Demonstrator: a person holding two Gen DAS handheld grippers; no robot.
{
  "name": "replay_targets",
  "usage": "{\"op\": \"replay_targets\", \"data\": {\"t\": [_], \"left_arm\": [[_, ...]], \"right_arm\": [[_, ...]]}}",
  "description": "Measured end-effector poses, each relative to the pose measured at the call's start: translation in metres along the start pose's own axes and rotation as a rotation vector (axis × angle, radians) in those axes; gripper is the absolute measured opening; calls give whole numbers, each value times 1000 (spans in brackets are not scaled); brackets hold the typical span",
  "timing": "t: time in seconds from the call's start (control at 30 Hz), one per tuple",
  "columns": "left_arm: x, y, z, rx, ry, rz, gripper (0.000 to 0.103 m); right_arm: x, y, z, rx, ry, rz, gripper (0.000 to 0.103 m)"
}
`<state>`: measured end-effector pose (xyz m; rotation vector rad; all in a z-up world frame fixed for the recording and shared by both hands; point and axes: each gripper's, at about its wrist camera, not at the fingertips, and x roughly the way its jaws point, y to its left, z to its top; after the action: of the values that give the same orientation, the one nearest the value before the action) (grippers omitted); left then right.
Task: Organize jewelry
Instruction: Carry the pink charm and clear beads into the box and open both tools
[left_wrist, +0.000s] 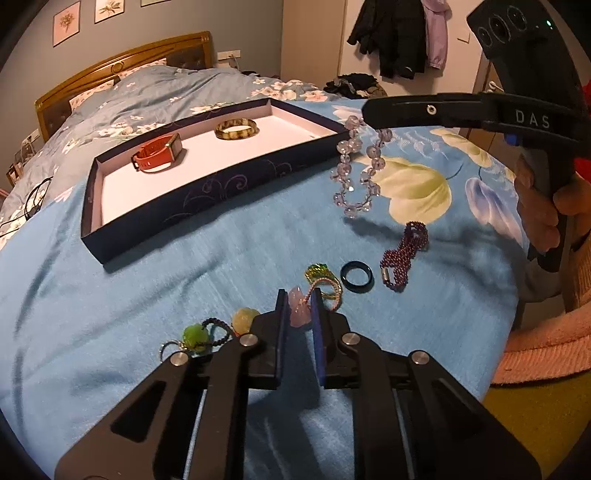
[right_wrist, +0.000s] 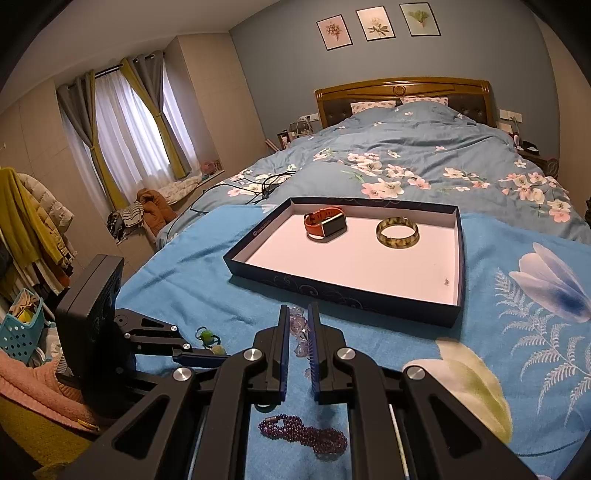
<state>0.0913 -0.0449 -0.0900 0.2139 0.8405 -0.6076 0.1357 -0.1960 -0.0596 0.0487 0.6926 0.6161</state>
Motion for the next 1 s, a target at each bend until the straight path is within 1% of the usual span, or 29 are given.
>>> {"op": "replay_targets", "data": {"t": [0.07, 0.23, 0.37, 0.53, 0.7, 0.77, 0.9, 1.0], "left_arm": [[-1, 3, 1, -12, -5, 2, 12], [-15, 9, 10, -39, -60, -6, 12], [-28, 16, 25, -45, -113, 9, 12], [-36, 30, 48, -54, -175, 53, 12], [-36, 45, 68, -67, -208, 92, 12], [-34, 52, 75, -75, -217, 97, 12], [-27, 62, 85, -89, -218, 126, 12], [-21, 70, 92, -102, -212, 132, 12]], "right_arm": [[0, 0, 1, -2, -4, 1, 8], [-2, 1, 8, -10, -17, 1, 8], [-1, 0, 16, -19, -33, 0, 8], [2, -5, 31, -23, -59, -5, 8], [7, -10, 48, -28, -82, -20, 8], [11, -13, 55, -26, -89, -24, 8], [21, -19, 67, -30, -90, -40, 8], [31, -26, 74, -19, -83, -55, 8]]}}
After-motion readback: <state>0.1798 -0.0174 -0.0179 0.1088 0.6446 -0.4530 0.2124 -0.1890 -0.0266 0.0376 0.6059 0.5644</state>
